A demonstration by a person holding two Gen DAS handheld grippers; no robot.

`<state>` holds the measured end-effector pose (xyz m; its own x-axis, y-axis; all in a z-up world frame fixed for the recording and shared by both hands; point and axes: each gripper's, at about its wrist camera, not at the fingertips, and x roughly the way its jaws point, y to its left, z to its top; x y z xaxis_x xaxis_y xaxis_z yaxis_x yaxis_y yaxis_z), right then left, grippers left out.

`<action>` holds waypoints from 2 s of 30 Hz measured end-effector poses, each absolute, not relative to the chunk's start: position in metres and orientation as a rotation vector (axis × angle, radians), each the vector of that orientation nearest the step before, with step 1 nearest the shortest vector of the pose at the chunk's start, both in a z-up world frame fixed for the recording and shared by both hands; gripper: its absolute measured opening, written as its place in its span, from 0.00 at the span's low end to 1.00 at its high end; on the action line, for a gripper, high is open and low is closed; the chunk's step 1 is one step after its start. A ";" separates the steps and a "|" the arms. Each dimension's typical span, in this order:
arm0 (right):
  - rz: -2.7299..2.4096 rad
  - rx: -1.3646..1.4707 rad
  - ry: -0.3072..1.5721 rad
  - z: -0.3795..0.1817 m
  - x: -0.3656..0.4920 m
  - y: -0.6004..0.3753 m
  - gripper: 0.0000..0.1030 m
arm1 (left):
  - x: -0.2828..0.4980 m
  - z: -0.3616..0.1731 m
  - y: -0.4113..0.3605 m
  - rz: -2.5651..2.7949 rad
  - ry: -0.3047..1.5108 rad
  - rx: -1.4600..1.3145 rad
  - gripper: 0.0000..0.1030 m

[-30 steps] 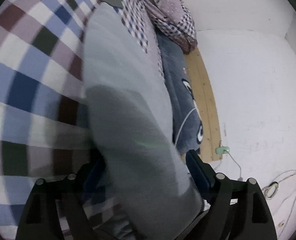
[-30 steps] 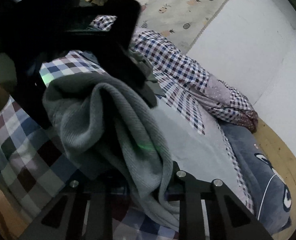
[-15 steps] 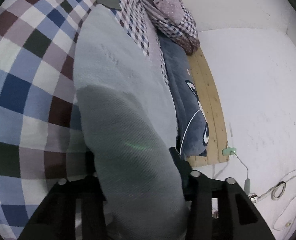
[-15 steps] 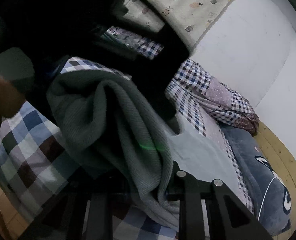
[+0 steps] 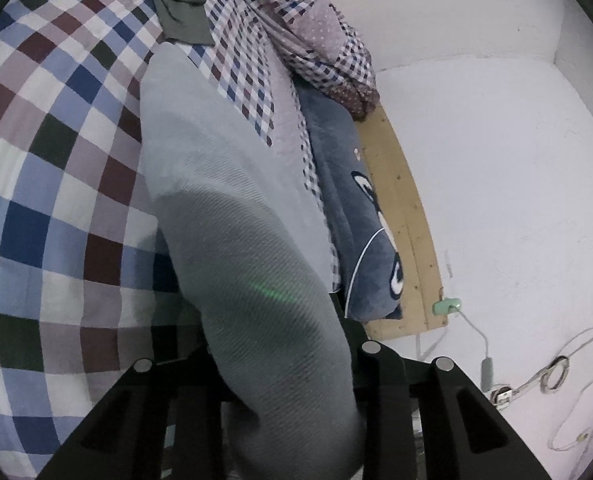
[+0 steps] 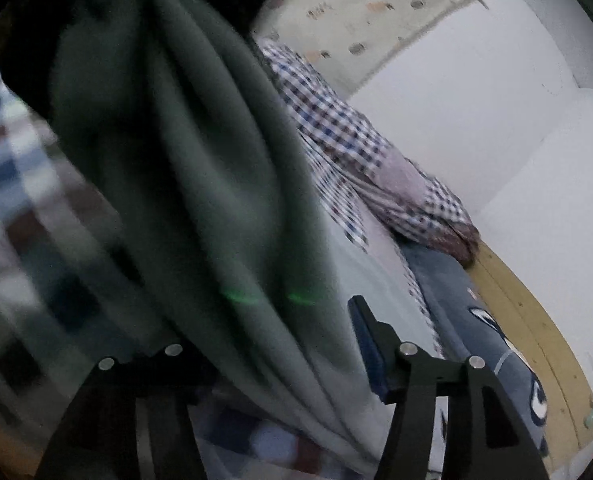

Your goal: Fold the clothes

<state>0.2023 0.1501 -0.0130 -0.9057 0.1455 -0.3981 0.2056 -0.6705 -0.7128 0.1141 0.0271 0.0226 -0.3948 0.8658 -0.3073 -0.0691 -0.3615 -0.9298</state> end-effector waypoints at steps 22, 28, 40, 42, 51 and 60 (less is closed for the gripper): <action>-2.838 0.872 1.137 0.015 0.139 0.216 0.20 | 0.112 0.069 0.006 1.846 -1.197 -0.993 0.26; -2.797 0.793 1.080 0.062 0.175 0.178 0.20 | 0.142 0.099 -0.047 1.909 -1.213 -0.925 0.24; -2.541 0.565 1.018 0.143 0.230 0.029 0.19 | 0.224 0.175 -0.229 2.205 -1.197 -0.820 0.23; -2.485 0.522 1.010 0.152 0.230 -0.007 0.19 | 0.236 0.185 -0.267 2.285 -1.190 -0.794 0.23; -2.245 0.413 0.945 0.186 0.189 -0.202 0.18 | 0.218 0.230 -0.465 2.597 -1.207 -0.743 0.23; -2.289 0.258 0.968 0.228 0.170 -0.410 0.17 | 0.228 0.237 -0.632 2.816 -1.013 -0.564 0.23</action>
<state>0.1698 -0.4099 0.2275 -0.7812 -0.4771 -0.4026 0.6212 -0.5303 -0.5769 0.2284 -0.6325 0.2372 -0.9269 0.2114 -0.3101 0.0346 -0.7746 -0.6315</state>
